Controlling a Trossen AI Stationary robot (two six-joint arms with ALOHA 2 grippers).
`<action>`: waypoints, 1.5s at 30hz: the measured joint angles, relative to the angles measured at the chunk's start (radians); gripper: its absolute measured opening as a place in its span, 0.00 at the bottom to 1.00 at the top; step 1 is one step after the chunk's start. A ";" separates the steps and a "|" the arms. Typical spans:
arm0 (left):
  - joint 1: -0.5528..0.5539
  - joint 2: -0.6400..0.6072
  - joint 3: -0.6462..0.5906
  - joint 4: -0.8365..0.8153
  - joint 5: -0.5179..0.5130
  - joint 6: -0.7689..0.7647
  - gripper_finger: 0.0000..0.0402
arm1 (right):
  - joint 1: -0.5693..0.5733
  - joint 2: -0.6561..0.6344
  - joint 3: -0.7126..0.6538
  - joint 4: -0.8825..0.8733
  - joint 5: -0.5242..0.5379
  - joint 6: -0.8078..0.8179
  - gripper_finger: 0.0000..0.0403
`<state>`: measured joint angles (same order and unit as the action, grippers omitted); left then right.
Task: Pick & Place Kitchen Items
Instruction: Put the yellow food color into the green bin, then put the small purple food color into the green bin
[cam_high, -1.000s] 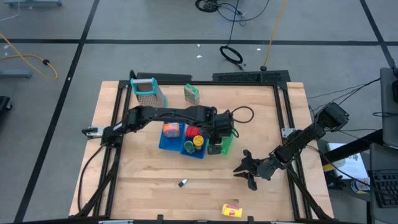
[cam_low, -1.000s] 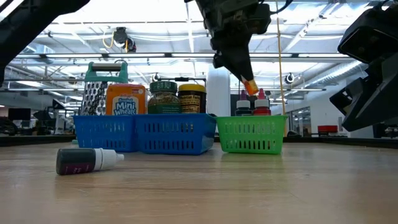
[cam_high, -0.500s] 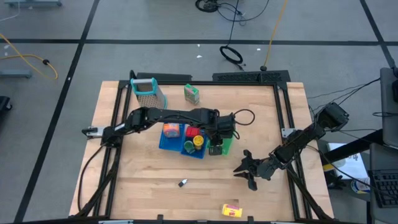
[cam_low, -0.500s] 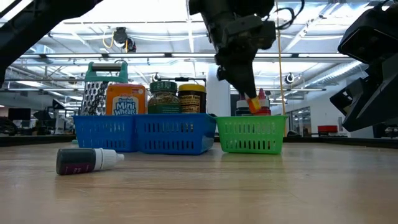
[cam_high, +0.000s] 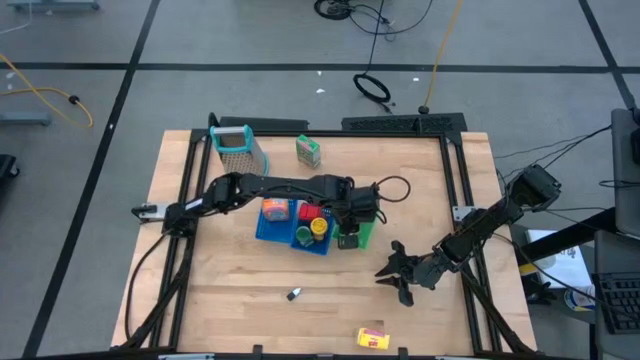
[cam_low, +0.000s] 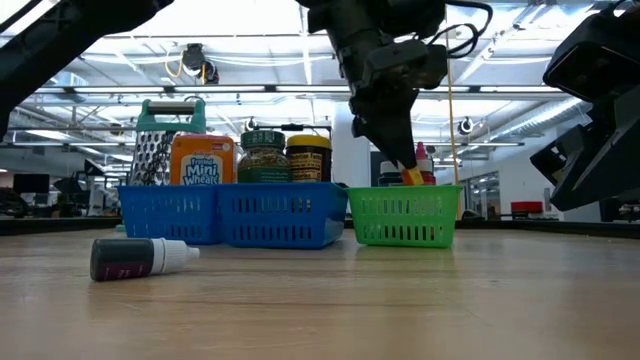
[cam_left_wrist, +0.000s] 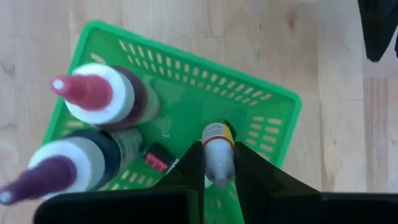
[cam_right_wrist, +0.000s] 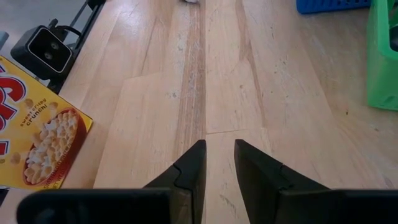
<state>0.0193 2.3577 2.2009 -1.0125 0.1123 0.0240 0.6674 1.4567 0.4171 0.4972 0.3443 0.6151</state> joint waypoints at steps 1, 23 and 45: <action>0.000 0.000 0.000 -0.004 0.000 0.000 0.14 | 0.000 0.000 0.000 -0.001 0.000 0.000 0.19; 0.000 0.015 0.001 0.022 -0.043 -0.010 0.33 | 0.000 0.000 0.000 -0.001 0.000 0.001 0.19; -0.155 -0.030 0.001 -0.212 -0.111 -0.082 0.38 | 0.000 0.000 0.000 -0.001 -0.001 -0.001 0.19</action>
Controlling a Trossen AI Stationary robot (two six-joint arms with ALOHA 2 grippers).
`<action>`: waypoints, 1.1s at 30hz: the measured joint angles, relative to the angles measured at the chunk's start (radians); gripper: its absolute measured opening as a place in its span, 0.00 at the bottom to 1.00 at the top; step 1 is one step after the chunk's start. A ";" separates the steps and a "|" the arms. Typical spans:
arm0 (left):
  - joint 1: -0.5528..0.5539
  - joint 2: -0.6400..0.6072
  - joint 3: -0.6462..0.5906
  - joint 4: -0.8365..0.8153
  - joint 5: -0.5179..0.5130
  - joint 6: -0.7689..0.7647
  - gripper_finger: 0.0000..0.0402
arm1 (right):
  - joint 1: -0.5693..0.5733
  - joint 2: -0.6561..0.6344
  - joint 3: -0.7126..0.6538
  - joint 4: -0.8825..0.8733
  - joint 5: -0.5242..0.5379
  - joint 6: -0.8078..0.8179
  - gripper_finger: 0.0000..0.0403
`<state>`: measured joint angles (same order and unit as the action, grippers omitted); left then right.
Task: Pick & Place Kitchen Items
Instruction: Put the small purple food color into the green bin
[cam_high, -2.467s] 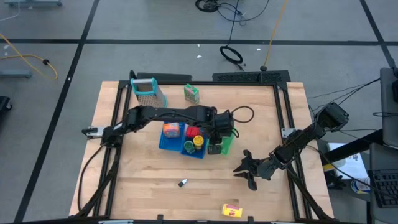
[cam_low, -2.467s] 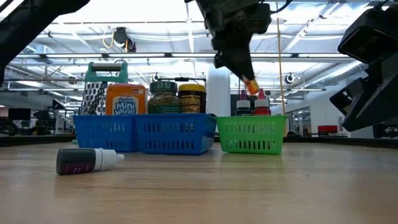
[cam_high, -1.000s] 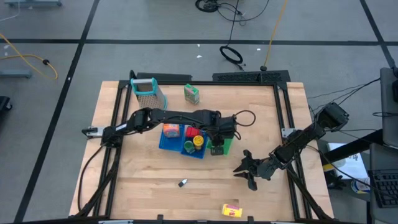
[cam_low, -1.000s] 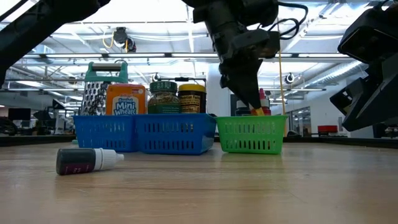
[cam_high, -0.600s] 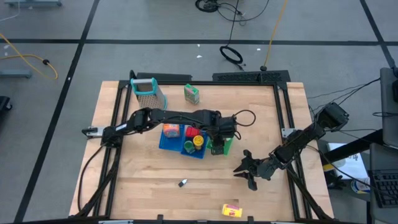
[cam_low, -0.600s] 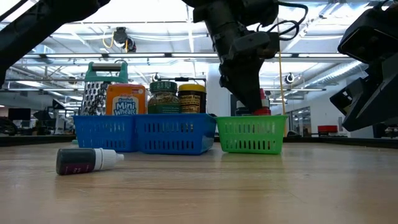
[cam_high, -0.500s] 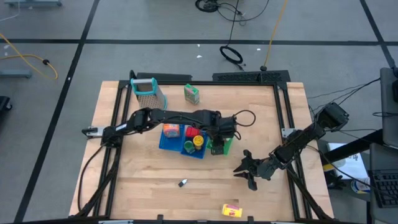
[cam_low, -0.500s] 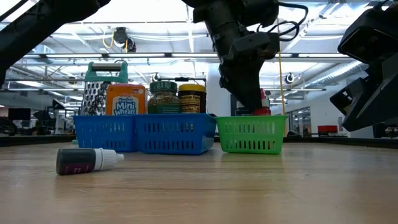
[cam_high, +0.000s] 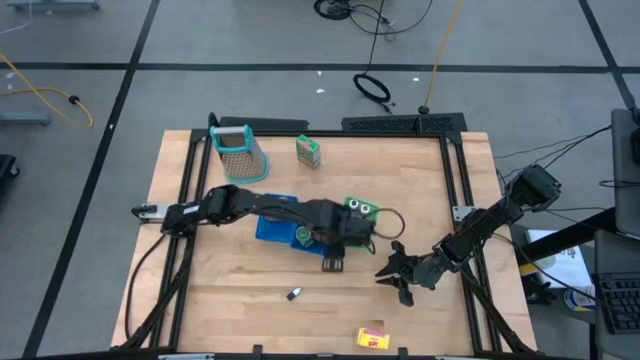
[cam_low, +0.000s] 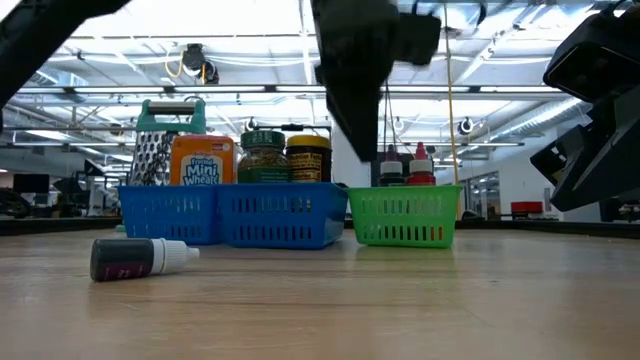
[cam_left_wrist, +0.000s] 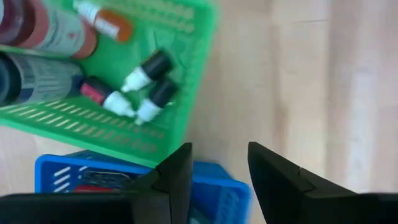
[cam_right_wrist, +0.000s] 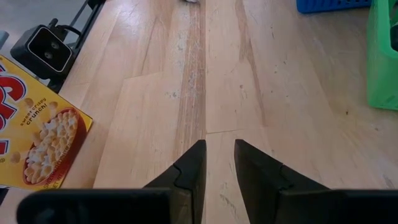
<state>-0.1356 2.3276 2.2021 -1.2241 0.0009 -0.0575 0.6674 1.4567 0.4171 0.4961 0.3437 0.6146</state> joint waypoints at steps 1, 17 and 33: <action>-0.015 -0.007 0.000 0.001 -0.005 -0.007 0.37 | 0.000 0.000 0.000 0.000 0.000 0.000 0.19; -0.241 -0.021 0.000 -0.146 -0.063 -0.378 0.36 | 0.000 0.000 0.000 0.000 0.001 0.002 0.19; -0.403 -0.021 -0.093 -0.221 -0.126 -0.738 0.32 | 0.000 0.000 0.000 0.003 0.000 0.005 0.19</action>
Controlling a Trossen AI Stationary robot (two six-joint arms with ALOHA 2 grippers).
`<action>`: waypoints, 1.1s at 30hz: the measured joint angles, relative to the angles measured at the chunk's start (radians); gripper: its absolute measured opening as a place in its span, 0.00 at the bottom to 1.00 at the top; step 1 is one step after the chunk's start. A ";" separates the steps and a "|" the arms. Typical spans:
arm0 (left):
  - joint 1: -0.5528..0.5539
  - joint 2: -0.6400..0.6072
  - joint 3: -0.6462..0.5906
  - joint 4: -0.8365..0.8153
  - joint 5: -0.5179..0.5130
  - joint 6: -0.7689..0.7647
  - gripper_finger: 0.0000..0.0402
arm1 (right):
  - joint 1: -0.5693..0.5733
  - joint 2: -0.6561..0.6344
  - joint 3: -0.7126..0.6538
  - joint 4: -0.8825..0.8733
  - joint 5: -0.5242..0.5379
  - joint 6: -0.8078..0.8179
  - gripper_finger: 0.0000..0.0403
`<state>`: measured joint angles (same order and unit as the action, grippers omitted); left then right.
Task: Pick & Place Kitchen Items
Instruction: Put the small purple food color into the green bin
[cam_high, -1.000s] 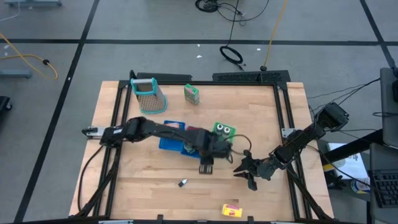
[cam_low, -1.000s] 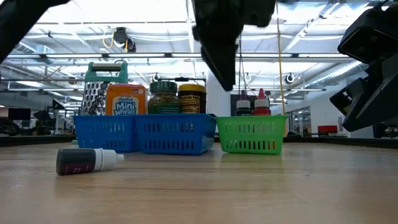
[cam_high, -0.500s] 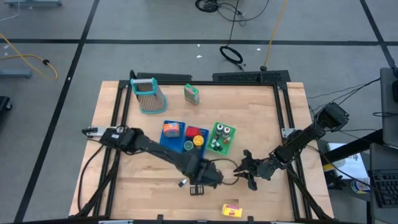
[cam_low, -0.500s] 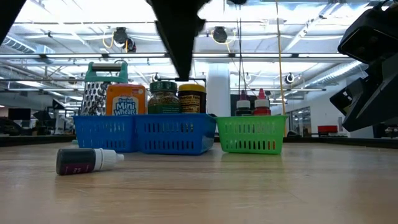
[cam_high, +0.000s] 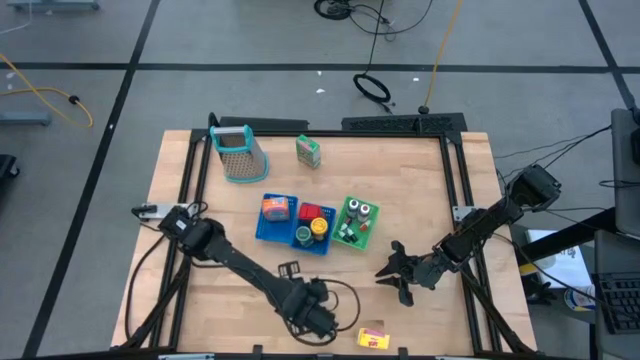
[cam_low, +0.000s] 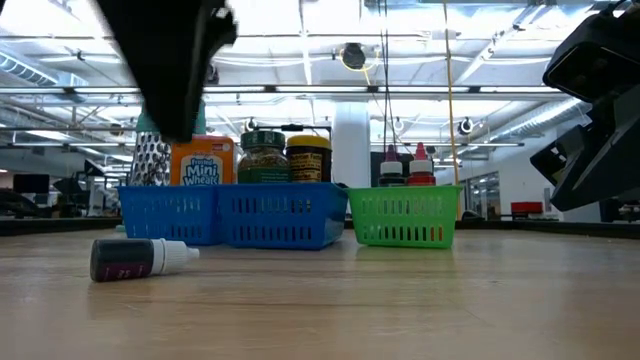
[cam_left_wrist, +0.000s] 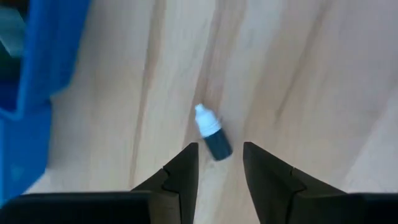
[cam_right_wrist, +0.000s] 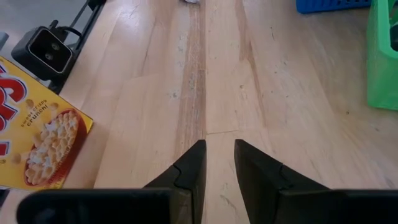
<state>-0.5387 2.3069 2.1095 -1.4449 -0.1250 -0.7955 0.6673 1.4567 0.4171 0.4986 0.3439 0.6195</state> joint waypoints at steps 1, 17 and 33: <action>-0.002 0.000 -0.022 0.007 0.007 -0.011 0.31 | 0.000 0.000 0.000 0.005 0.000 0.003 0.19; -0.009 -0.033 -0.122 0.111 0.042 -0.045 0.30 | 0.000 0.000 0.000 0.036 0.000 -0.002 0.19; 0.027 -0.375 -0.619 0.467 0.029 -0.132 0.30 | 0.000 0.000 0.000 0.053 -0.002 -0.005 0.19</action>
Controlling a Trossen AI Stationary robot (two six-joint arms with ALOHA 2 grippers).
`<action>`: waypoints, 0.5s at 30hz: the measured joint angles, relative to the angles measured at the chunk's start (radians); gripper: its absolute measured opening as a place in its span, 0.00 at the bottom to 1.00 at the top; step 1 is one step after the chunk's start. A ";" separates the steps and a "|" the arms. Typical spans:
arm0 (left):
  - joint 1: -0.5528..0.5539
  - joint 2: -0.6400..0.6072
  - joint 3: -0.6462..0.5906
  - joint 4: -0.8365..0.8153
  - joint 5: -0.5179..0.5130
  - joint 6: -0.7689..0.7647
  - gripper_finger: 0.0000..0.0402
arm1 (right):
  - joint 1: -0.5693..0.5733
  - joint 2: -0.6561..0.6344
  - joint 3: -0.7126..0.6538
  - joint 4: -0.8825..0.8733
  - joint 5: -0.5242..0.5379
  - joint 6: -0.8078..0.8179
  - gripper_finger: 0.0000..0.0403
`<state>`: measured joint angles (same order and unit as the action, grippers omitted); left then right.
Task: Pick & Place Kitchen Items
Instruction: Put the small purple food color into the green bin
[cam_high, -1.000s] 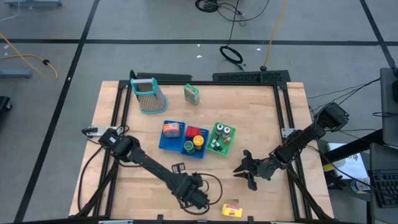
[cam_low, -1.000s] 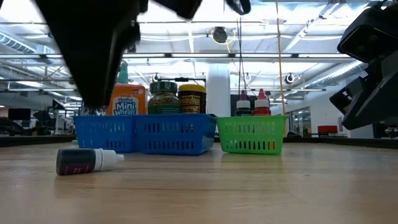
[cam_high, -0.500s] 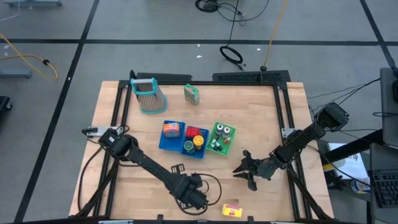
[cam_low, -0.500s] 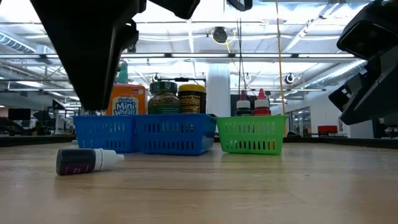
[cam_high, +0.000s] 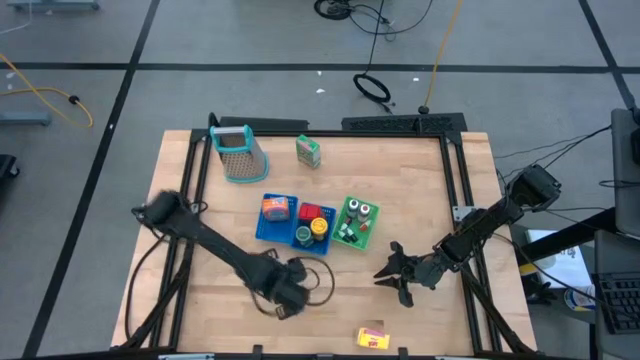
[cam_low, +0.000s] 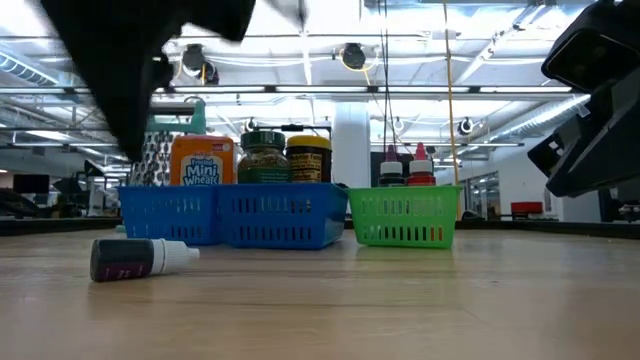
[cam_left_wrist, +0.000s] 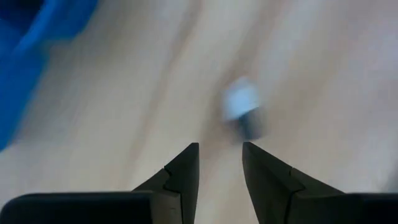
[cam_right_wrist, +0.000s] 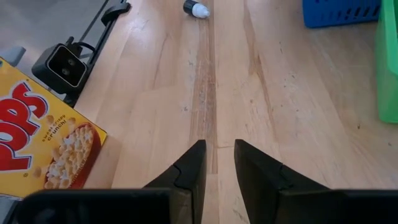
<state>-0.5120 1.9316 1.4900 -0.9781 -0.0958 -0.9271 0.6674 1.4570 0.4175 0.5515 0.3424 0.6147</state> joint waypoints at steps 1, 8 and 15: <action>0.004 -0.045 -0.053 0.119 0.007 0.002 0.30 | 0.000 0.000 0.000 0.002 0.000 0.000 0.19; 0.043 -0.188 -0.266 0.419 0.063 -0.070 0.30 | 0.000 0.000 0.000 0.008 0.000 -0.002 0.19; 0.076 -0.186 -0.329 0.455 0.153 -0.246 0.30 | 0.000 0.000 0.000 0.011 0.003 0.000 0.19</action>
<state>-0.4358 1.7457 1.1606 -0.5232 0.0573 -1.1735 0.6670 1.4570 0.4175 0.5625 0.3449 0.6143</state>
